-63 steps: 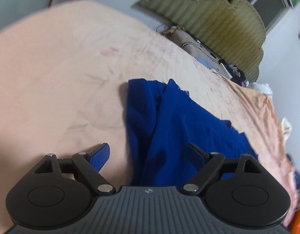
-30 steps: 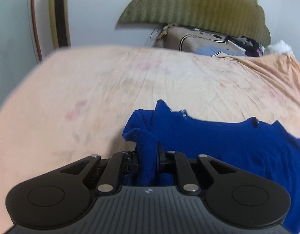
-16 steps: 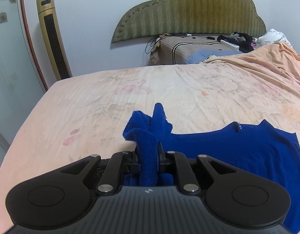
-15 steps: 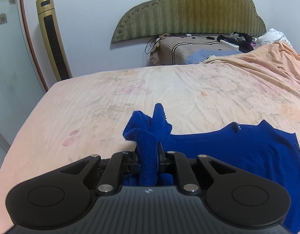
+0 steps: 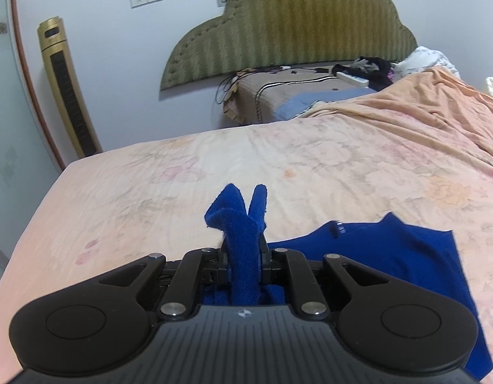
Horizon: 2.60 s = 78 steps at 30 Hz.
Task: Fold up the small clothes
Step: 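Lift the grasped sweater edge with both grippers and fold it over, then lay the folded edge down and open both grippers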
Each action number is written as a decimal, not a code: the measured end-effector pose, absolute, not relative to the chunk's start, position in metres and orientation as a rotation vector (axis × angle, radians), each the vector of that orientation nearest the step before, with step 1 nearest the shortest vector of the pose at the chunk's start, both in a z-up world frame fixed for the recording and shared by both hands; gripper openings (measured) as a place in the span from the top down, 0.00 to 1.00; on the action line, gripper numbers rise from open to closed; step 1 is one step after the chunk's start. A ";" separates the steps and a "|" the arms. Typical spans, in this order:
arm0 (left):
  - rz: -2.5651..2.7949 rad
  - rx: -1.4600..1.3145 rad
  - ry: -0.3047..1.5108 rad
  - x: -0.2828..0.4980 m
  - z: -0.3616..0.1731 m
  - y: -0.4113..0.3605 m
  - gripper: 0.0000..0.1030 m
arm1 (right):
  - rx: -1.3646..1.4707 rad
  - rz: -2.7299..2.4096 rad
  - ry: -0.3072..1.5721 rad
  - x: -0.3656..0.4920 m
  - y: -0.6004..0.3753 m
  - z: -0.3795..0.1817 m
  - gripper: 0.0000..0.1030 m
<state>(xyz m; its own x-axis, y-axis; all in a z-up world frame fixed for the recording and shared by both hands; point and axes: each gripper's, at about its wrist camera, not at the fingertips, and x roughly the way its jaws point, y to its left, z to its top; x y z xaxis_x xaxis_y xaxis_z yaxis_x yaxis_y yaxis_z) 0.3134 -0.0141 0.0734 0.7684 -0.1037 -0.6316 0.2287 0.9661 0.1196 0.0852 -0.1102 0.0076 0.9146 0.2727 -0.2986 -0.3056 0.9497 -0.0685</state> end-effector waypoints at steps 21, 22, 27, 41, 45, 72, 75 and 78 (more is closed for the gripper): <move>-0.284 0.221 0.692 0.309 0.057 -0.115 0.88 | -0.036 0.172 0.314 0.077 -0.180 -0.007 0.96; -0.287 0.222 0.694 0.308 0.057 -0.118 0.88 | -0.034 0.169 0.314 0.077 -0.181 -0.007 0.96; -0.307 0.231 0.702 0.306 0.053 -0.134 0.88 | -0.019 0.153 0.324 0.075 -0.191 -0.010 0.96; -0.403 0.227 0.770 0.309 0.027 -0.175 0.88 | 0.068 0.121 0.391 0.076 -0.224 -0.028 0.96; -0.482 0.157 0.819 0.311 0.026 -0.176 0.84 | 0.139 0.129 0.427 0.078 -0.237 -0.034 0.96; -0.387 0.382 0.570 0.194 0.006 -0.084 0.10 | 1.078 0.519 0.690 0.221 -0.354 -0.083 0.14; -0.446 0.504 0.524 0.173 -0.010 -0.104 0.10 | 1.082 0.472 0.675 0.230 -0.365 -0.083 0.17; -0.451 0.561 0.482 0.159 -0.021 -0.116 0.10 | 1.046 0.468 0.672 0.245 -0.363 -0.077 0.21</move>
<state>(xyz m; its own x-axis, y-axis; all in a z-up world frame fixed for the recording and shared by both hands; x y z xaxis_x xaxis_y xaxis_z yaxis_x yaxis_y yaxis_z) 0.1586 -0.1165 -0.0213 0.7954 -0.2692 -0.5430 0.5234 0.7569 0.3914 0.2446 -0.3625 -0.0769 0.7108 0.6451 -0.2804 -0.0393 0.4344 0.8999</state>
